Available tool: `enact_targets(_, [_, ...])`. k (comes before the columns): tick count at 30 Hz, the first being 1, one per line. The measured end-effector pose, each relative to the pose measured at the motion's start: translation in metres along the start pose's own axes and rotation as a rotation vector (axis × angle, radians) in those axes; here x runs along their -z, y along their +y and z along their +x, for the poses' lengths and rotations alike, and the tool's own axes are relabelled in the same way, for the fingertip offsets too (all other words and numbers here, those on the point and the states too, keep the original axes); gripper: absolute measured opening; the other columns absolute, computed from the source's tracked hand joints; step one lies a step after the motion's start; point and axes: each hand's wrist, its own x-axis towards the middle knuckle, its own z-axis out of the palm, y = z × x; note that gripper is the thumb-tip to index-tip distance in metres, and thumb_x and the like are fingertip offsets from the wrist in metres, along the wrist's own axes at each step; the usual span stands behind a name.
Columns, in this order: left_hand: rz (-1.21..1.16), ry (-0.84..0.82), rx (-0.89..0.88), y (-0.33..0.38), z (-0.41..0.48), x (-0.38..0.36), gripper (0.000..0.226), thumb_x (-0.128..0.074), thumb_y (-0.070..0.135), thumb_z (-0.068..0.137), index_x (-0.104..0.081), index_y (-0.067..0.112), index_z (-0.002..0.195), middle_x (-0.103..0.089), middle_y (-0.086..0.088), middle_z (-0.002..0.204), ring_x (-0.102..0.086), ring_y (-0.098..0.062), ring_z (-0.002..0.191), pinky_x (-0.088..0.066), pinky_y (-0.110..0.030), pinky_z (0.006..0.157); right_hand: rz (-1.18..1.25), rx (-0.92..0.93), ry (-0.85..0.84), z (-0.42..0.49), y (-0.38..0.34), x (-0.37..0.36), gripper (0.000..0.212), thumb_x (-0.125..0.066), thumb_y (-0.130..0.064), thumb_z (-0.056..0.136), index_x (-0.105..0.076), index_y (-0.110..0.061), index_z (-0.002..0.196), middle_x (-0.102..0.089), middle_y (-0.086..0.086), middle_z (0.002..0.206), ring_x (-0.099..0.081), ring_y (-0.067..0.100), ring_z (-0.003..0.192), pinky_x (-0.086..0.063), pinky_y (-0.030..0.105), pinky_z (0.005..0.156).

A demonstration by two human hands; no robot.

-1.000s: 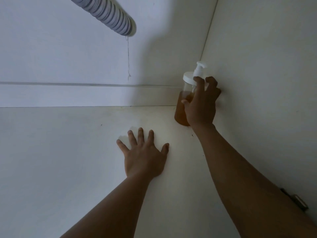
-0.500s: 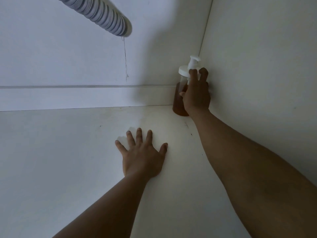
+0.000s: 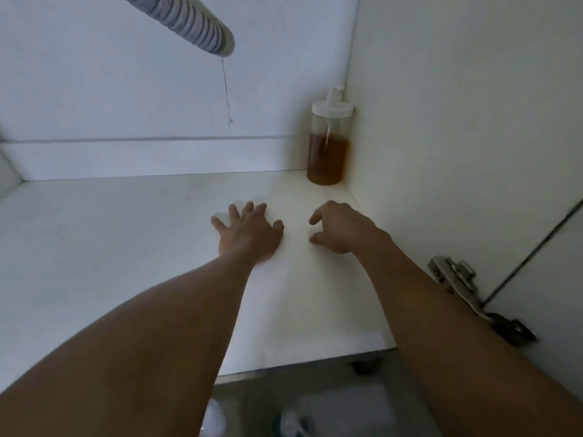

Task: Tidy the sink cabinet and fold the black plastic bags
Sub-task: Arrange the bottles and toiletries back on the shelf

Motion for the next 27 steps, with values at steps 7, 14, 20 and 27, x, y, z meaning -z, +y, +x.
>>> enact_targets(7, [-0.010,-0.012,-0.072,-0.016,-0.071,0.010,0.064,-0.033,0.056,0.103,-0.031,0.020,0.156,-0.021,-0.002,0.166,-0.010,-0.022,0.155,-0.005,-0.045,0.126,-0.010,0.083,-0.053,-0.075,0.007,0.004,0.044,-0.065,-0.035,0.093,-0.061,-0.015,0.132,-0.053,0.008,0.140,-0.051,0.027,0.127,-0.042,0.038,0.104])
enact_targets(14, [-0.170,-0.034,-0.112,-0.042,-0.174,0.023,0.052,-0.038,0.043,0.106,-0.040,0.022,0.153,-0.027,0.001,0.165,-0.016,-0.016,0.153,-0.009,-0.033,0.124,-0.106,0.081,-0.158,-0.134,-0.012,0.010,0.039,-0.057,-0.025,0.099,-0.060,-0.002,0.130,-0.053,0.015,0.138,-0.052,0.030,0.125,-0.042,0.035,0.104])
enact_targets(20, [-0.201,-0.025,-0.163,-0.069,-0.248,0.031,0.051,-0.045,0.039,0.105,-0.042,0.017,0.151,-0.033,0.001,0.162,-0.022,-0.017,0.152,-0.017,-0.033,0.123,-0.145,0.068,-0.066,-0.191,-0.024,-0.014,0.023,-0.053,-0.009,0.097,-0.064,0.001,0.114,-0.058,0.018,0.123,-0.057,0.029,0.111,-0.046,0.031,0.088])
enact_targets(27, [-0.261,0.254,-0.243,-0.096,-0.320,0.009,0.040,-0.065,0.033,0.092,-0.063,0.019,0.129,-0.060,-0.001,0.133,-0.055,-0.021,0.125,-0.046,-0.034,0.103,-0.003,0.105,0.262,-0.243,-0.060,-0.062,0.014,-0.053,-0.013,0.098,-0.065,-0.009,0.105,-0.056,0.008,0.108,-0.055,0.023,0.100,-0.053,0.037,0.082])
